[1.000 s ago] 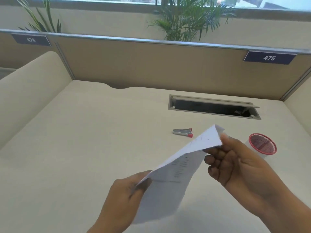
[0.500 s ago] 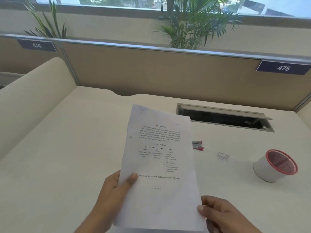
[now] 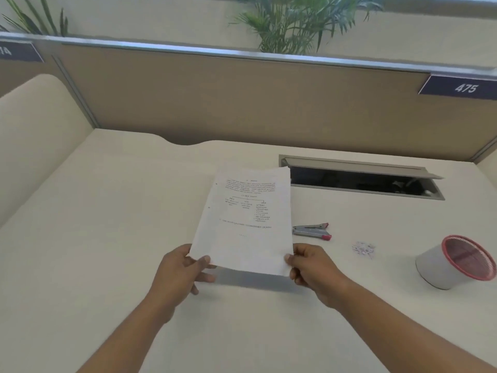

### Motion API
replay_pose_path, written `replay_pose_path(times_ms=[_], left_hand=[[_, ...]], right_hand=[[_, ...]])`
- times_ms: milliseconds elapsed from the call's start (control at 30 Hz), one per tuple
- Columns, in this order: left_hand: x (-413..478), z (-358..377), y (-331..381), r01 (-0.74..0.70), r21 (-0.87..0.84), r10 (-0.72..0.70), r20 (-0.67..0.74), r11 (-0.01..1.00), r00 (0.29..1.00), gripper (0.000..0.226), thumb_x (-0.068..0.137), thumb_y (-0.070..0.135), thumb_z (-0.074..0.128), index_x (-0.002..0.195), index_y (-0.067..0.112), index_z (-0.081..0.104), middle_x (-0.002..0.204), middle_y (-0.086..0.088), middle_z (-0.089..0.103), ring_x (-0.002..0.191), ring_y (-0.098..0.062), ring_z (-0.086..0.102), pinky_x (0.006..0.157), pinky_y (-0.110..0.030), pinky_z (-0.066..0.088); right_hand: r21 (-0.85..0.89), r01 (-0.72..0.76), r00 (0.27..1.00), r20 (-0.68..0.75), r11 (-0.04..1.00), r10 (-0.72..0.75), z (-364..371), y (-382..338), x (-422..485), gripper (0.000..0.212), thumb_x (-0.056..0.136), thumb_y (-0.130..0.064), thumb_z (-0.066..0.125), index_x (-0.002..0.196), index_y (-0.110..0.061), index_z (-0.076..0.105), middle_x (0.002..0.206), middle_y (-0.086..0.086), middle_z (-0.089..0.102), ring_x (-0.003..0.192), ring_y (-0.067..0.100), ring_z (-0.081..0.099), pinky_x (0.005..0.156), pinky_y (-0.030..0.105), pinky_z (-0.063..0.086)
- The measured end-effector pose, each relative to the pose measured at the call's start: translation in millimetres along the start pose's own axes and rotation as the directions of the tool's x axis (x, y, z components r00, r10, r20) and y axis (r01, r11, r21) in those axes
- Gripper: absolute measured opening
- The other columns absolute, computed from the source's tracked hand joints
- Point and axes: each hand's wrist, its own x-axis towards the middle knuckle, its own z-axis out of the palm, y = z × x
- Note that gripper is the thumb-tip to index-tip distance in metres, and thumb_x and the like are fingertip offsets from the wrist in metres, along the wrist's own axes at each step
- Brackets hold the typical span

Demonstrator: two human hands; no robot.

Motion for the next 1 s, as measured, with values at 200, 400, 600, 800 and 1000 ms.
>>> replay_pose_path(times_ms=[200,400,600,800,1000], left_hand=[[55,2,-6,-0.009,-0.066,0.001,-0.122,0.998,0.992,0.012,0.095,0.006,0.063,0.101,0.017,0.067,0.087,-0.007,0.078,0.077,-0.018,0.078,0.060,-0.030,0.056],[91,3,-15,0.002,-0.016,-0.005,-0.233,1.000,0.972,0.009,0.092,0.008,0.067,0.089,0.013,0.060,0.076,-0.014,0.076,0.065,-0.018,0.076,0.063,-0.040,0.062],[102,3,-20,0.060,0.103,-0.022,-0.332,0.993,0.943,0.021,0.089,0.015,0.073,0.082,0.008,0.054,0.067,-0.010,0.073,0.057,-0.018,0.074,0.056,-0.039,0.062],[98,8,-13,0.156,0.286,-0.020,-0.427,0.945,0.904,0.050,0.084,0.034,0.076,0.104,0.010,0.037,0.091,-0.004,0.064,0.076,-0.032,0.067,0.072,-0.039,0.054],[63,32,-19,0.050,0.622,0.204,-0.331,0.782,0.921,0.028,0.095,0.032,0.057,0.117,0.021,0.043,0.089,0.000,0.063,0.082,-0.027,0.062,0.067,-0.033,0.043]], right_hand=[[0.007,0.031,0.996,-0.080,1.000,-0.030,20,-20,58,0.008,0.090,-0.002,0.056,0.092,-0.003,0.064,0.077,0.010,0.061,0.059,0.016,0.060,0.055,0.024,0.052],[-0.249,0.105,0.966,-0.203,0.963,-0.158,36,-15,83,0.021,0.084,-0.006,0.064,0.102,-0.014,0.058,0.063,0.008,0.067,0.050,0.015,0.065,0.051,0.026,0.052],[-0.549,0.233,0.917,-0.152,0.803,-0.370,43,-2,94,0.023,0.086,-0.017,0.061,0.107,-0.026,0.062,0.067,-0.007,0.060,0.070,0.013,0.059,0.070,0.027,0.049],[-0.832,0.225,0.891,-0.036,0.508,-0.452,41,2,85,0.037,0.091,-0.042,0.048,0.127,-0.032,0.044,0.092,-0.003,0.067,0.090,0.020,0.063,0.069,0.032,0.047],[-0.866,0.390,0.840,0.194,0.314,-0.507,17,30,50,0.028,0.092,-0.033,0.046,0.117,-0.029,0.057,0.097,-0.012,0.058,0.096,0.014,0.059,0.074,0.026,0.045]])
